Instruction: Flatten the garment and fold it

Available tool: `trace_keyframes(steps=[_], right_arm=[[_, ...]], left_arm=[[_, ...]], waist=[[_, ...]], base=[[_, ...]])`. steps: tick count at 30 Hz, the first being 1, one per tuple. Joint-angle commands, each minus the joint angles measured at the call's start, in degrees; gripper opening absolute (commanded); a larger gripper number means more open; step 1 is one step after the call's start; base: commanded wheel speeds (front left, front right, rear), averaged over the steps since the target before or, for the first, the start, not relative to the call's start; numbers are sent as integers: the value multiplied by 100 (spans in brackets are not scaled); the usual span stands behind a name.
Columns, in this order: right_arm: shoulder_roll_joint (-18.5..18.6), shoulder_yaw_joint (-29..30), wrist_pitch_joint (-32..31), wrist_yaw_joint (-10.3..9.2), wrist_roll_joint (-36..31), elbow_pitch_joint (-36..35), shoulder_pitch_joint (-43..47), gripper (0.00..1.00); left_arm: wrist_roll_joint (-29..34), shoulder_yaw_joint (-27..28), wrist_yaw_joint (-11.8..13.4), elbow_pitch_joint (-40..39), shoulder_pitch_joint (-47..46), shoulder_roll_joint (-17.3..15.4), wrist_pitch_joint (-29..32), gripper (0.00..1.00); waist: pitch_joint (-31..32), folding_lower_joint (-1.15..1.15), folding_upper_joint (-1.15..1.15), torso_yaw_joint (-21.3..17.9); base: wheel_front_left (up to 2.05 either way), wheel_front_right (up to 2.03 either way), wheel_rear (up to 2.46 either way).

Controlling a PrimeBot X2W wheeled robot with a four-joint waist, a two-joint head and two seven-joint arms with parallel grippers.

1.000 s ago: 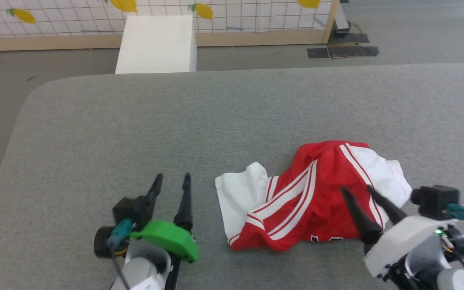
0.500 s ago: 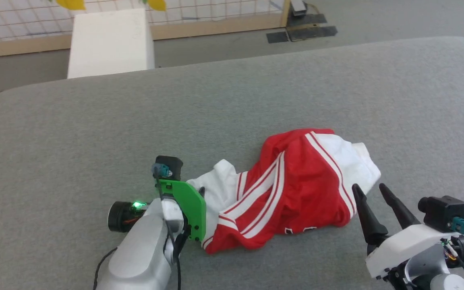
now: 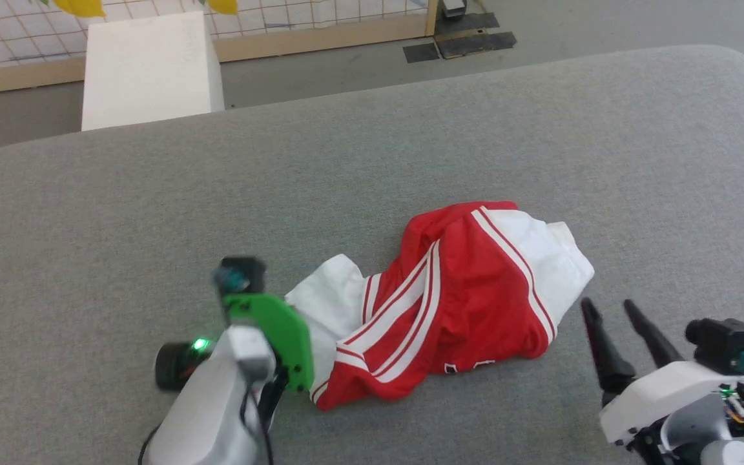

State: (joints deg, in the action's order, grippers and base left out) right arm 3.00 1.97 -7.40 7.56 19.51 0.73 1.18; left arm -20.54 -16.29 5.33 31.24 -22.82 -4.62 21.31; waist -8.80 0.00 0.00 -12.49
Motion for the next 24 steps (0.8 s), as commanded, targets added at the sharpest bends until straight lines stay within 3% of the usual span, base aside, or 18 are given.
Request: trace_keyframes(steps=[1,6,11,17,24], right_arm=[[-11,102,77,-8,-77,32,-123,100],[-7,558,73,-8,-476,336,-590,100],[229,775,-194,-8,-677,1237,-1475,100],[614,845,-731,-8,-692,2627,-2653,100],[878,628,-1766,-8,-474,4077,-3603,100]], left_arm=[[-73,132,128,-43,391,-143,-179,0],[-246,539,378,-825,983,-192,-984,0],[-302,581,466,-1418,1338,-116,-1365,0],[-293,465,570,-1660,1296,-38,-1359,0],[-267,270,565,-1776,1090,12,-1298,0]], waist=[[42,0,0,68],[69,0,0,218],[-15,0,0,444],[-289,0,0,716],[-638,0,0,975]], base=[[0,0,0],[0,0,0],[0,0,0],[0,0,0],[0,0,0]])
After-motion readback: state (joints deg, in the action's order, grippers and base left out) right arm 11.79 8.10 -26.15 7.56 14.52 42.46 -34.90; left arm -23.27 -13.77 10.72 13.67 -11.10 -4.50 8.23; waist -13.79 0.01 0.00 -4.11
